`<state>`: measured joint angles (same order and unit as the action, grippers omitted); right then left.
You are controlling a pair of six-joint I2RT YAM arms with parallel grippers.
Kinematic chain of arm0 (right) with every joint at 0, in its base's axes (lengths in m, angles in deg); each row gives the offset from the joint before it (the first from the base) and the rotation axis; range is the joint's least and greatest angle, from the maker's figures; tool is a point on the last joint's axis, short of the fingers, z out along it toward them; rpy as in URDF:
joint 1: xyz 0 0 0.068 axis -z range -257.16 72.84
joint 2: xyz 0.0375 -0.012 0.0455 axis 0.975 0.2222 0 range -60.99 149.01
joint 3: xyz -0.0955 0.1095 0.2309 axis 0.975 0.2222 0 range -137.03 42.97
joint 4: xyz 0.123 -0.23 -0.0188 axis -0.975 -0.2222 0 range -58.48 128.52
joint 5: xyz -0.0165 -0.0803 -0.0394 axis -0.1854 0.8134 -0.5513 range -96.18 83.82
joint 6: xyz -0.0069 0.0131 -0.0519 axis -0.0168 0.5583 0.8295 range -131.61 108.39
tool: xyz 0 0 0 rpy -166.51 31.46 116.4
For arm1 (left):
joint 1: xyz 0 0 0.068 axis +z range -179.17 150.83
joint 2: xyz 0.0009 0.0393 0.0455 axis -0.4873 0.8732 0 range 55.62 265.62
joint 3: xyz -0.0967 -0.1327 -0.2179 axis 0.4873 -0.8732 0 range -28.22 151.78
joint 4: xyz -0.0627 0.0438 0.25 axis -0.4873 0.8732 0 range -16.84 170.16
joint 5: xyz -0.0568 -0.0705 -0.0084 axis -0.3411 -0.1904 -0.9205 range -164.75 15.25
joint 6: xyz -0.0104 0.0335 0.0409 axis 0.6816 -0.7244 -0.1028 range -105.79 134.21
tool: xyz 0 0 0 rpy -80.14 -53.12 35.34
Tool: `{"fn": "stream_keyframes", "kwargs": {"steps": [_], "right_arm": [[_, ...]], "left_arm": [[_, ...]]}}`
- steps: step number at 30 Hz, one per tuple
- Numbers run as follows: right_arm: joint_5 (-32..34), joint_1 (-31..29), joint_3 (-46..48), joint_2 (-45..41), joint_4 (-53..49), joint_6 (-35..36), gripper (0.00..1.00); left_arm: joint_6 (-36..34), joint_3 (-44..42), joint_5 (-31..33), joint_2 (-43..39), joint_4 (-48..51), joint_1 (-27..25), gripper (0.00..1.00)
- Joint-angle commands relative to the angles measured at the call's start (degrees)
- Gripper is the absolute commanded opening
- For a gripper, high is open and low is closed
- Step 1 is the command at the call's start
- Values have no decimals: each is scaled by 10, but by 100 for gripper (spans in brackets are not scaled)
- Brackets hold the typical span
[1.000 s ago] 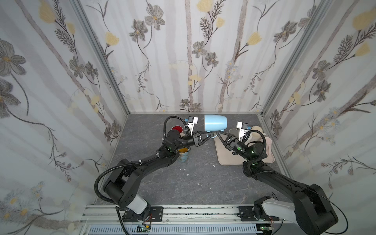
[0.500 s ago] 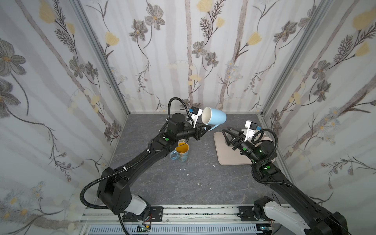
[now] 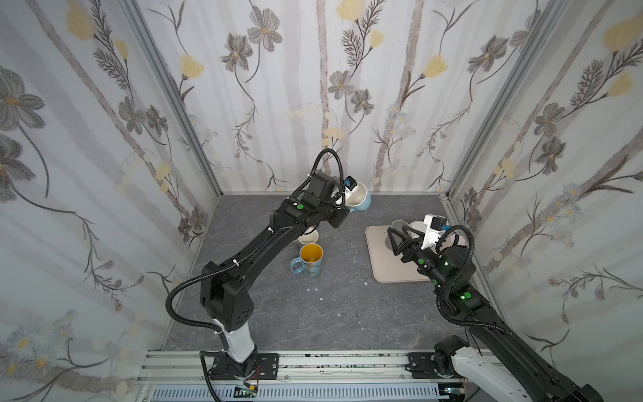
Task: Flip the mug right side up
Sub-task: 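Carry light blue mug with left gripper and lower it opening-up beside red-lined mug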
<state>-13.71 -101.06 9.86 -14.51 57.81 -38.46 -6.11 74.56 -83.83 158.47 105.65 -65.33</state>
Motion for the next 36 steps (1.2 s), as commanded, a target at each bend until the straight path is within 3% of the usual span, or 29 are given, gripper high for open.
{"fn": "stream_keyframes", "kwargs": {"steps": [1, 6, 10, 21, 25, 36], "right_arm": [[14, 1, -4, -6, -17, 15, 73], [27, 3, -3, -11, -42, 27, 73], [28, 4, 6, -15, -49, 23, 73], [34, 10, 24, -7, -50, 21, 73], [38, 14, 24, 4, -46, 22, 73], [34, 29, 21, 52, -28, 20, 73]], "left_arm": [[-96, 72, 61, 51, 69, 4, 0], [-119, 209, 13, 159, 171, 30, 0], [-124, 259, -13, 206, 183, 56, 0], [-160, 316, -18, 284, 158, 106, 0], [-170, 327, -53, 307, 162, 121, 0], [-207, 374, -64, 376, 194, 137, 0]]}}
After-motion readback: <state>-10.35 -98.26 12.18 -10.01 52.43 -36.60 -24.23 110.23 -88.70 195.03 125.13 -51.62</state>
